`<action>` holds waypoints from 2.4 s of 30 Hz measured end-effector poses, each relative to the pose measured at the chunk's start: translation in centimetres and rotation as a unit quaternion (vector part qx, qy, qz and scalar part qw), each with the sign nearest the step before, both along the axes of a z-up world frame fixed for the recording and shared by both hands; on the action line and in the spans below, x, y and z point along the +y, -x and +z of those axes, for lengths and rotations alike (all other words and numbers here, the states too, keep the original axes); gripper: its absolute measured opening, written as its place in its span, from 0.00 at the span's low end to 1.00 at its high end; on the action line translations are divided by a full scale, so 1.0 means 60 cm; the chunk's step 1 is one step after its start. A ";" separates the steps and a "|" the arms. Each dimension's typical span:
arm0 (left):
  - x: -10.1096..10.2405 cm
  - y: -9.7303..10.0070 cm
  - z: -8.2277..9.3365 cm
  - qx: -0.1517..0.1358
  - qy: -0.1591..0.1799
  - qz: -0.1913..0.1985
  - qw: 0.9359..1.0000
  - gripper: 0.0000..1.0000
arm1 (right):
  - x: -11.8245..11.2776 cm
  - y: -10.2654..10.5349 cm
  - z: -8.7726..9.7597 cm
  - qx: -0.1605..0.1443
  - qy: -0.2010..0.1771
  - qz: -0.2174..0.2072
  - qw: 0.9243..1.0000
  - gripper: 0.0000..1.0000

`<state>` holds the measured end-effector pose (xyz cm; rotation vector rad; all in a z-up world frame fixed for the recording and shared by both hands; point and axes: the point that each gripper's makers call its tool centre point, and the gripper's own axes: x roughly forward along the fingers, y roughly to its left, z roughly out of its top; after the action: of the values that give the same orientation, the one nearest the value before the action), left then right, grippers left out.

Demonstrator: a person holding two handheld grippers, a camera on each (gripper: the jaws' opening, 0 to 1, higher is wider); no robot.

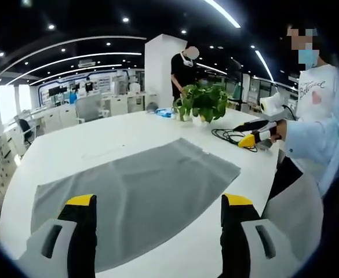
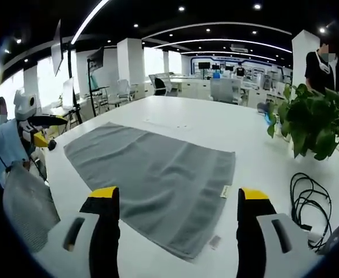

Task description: Fold the towel on the table until its edges align and the towel forms a compact rectangular stack.

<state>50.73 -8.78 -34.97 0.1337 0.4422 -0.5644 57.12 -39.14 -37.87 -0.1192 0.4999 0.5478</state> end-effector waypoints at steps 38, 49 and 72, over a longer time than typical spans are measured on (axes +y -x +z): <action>-0.080 0.001 -0.001 0.006 -0.008 -0.052 0.999 0.90 | 0.004 -0.110 0.024 -0.007 0.004 0.021 1.000 0.84; -0.099 -0.005 0.016 -0.010 -0.004 -0.061 0.998 0.88 | 0.006 -0.115 0.026 -0.001 0.011 0.012 1.000 0.83; -0.186 -0.004 0.031 -0.016 0.007 -0.092 0.996 0.87 | -0.012 -0.169 0.013 0.014 0.018 0.016 1.000 0.82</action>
<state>50.99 -19.96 -33.08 0.1707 0.3958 -0.7458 67.26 -39.87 -37.10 -0.1546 0.5362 0.5722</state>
